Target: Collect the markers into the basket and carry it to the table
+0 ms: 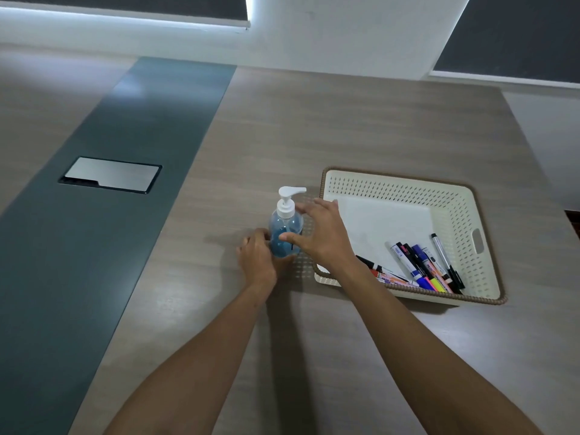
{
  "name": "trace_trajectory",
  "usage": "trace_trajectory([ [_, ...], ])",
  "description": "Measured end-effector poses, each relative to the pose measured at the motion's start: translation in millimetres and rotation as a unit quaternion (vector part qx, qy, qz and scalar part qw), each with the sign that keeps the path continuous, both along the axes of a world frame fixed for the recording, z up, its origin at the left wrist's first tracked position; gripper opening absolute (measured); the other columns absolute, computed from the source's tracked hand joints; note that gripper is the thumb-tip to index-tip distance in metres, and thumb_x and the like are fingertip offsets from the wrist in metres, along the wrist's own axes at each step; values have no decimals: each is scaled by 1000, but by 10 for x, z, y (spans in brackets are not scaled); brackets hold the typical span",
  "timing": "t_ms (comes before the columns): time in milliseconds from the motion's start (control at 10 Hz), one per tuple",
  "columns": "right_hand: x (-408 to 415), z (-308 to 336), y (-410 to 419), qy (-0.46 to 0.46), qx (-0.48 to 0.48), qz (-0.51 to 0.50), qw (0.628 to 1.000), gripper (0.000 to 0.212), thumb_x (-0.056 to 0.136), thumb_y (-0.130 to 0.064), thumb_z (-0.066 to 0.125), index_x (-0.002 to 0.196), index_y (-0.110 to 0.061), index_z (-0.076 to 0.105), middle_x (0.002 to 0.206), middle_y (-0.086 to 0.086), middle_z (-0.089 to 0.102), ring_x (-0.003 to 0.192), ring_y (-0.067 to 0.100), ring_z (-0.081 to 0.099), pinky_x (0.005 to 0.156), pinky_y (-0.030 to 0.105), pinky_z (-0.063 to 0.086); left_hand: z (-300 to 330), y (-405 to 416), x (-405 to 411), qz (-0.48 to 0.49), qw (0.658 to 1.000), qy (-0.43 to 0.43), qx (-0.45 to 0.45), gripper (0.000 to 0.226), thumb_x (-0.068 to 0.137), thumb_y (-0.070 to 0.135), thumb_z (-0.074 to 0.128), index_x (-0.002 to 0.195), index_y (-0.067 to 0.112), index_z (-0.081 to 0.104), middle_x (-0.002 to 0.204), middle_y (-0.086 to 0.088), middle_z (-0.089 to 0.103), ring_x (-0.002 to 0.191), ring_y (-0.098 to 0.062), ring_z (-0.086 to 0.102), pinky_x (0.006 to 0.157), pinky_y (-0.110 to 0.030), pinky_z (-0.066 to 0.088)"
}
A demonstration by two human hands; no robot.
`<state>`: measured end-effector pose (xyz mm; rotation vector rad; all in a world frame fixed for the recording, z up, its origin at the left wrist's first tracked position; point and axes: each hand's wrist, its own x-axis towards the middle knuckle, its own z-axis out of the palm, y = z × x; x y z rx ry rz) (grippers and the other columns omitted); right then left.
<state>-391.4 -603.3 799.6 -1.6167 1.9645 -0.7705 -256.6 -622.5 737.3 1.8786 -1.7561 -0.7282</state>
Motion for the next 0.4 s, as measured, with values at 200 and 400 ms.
trace_trajectory([
  [200,50,16,36,-15,8,-9,1000,75,75,-48,81,141,-23,54,145,1,56,145,24,29,122,51,18,-35,-13,22,-32,999,-12,17,67,59,41,90,109,12,57,108,-8,67,101,-31,56,86,-46,46],
  [400,120,251,154,-22,16,-9,1000,82,75,-41,83,145,-16,48,148,7,52,141,28,36,116,41,31,-43,186,146,-70,992,-86,55,93,54,59,85,129,16,52,128,-5,61,117,-27,52,97,-40,44],
])
